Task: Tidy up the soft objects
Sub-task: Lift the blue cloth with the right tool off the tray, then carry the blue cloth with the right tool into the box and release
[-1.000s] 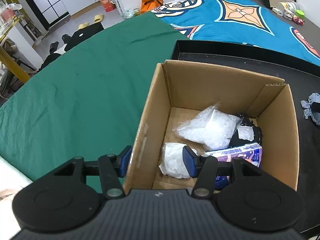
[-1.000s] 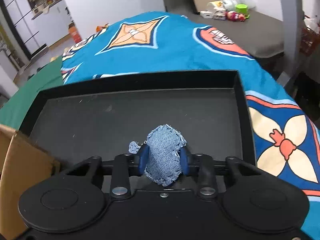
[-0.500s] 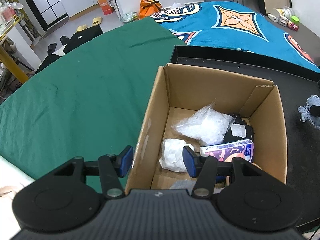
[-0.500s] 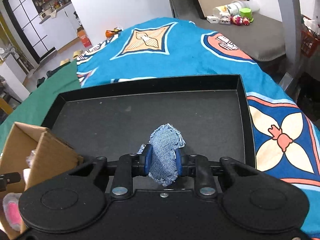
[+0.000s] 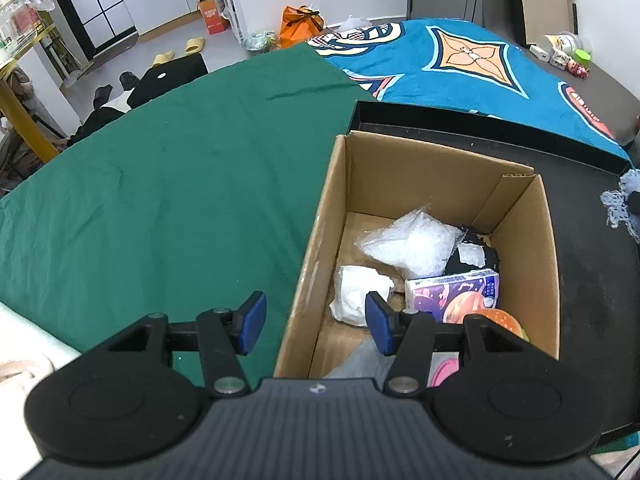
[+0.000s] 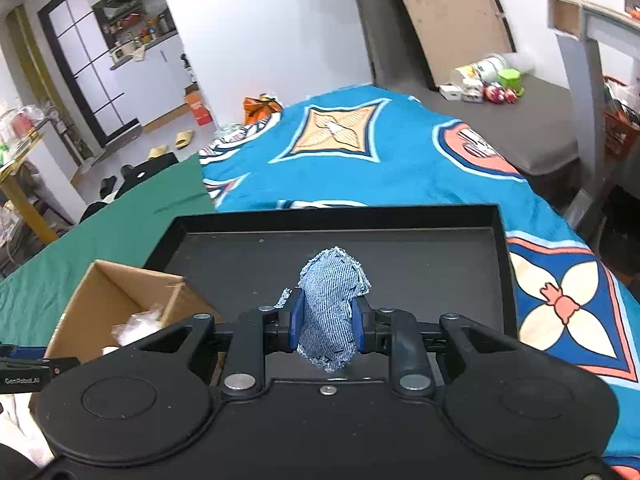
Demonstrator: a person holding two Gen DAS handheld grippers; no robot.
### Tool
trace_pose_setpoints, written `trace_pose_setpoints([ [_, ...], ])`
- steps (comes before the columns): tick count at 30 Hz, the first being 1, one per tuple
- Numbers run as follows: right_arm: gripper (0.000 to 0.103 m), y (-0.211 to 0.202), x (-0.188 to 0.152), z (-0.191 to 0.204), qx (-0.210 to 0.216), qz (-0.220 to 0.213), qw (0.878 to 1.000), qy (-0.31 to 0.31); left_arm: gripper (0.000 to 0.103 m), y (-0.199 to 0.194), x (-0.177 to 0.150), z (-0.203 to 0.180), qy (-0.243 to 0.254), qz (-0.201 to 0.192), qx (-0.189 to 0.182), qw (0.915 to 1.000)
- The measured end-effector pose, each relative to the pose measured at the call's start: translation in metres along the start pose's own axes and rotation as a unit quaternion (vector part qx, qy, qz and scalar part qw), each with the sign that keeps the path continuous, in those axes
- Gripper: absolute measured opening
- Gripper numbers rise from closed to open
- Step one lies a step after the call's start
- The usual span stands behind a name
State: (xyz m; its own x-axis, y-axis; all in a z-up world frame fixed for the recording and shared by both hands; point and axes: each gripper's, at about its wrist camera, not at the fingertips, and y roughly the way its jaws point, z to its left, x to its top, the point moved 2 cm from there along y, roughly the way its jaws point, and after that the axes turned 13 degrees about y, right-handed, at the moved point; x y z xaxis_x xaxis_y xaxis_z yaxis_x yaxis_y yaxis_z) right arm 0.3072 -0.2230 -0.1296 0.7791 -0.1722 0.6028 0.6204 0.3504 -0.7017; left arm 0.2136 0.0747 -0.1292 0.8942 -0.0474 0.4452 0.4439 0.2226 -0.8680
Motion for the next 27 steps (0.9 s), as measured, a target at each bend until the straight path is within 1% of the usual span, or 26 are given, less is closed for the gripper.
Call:
trace_pose_setpoints([
  [6, 0.024, -0.012, 0.001, 0.023, 0.023, -0.015, 1.0, -0.015, 0.053, -0.01, -0.008, 0.008, -0.005, -0.01, -0.012, 0.9999],
  [12, 0.024, -0.022, 0.002, 0.048, 0.046, -0.02, 0.998, -0.034, 0.053, -0.014, -0.017, 0.018, -0.013, -0.019, -0.025, 0.9994],
  [14, 0.024, -0.025, 0.0, 0.057, 0.053, -0.021, 0.997, -0.044, 0.05, -0.014, -0.019, 0.022, -0.018, -0.021, -0.03, 0.9992],
  [21, 0.024, -0.033, -0.004, 0.083, 0.073, -0.018, 0.995, -0.065, 0.047, -0.014, -0.029, 0.028, -0.027, -0.029, -0.045, 0.9982],
  [23, 0.025, -0.035, -0.005, 0.091, 0.08, -0.017, 0.994, -0.068, 0.043, -0.014, -0.032, 0.03, -0.032, -0.03, -0.052, 0.9977],
  [27, 0.025, -0.038, -0.009, 0.107, 0.091, -0.019, 0.992, -0.084, 0.04, -0.013, -0.037, 0.034, -0.036, -0.034, -0.065, 0.9966],
])
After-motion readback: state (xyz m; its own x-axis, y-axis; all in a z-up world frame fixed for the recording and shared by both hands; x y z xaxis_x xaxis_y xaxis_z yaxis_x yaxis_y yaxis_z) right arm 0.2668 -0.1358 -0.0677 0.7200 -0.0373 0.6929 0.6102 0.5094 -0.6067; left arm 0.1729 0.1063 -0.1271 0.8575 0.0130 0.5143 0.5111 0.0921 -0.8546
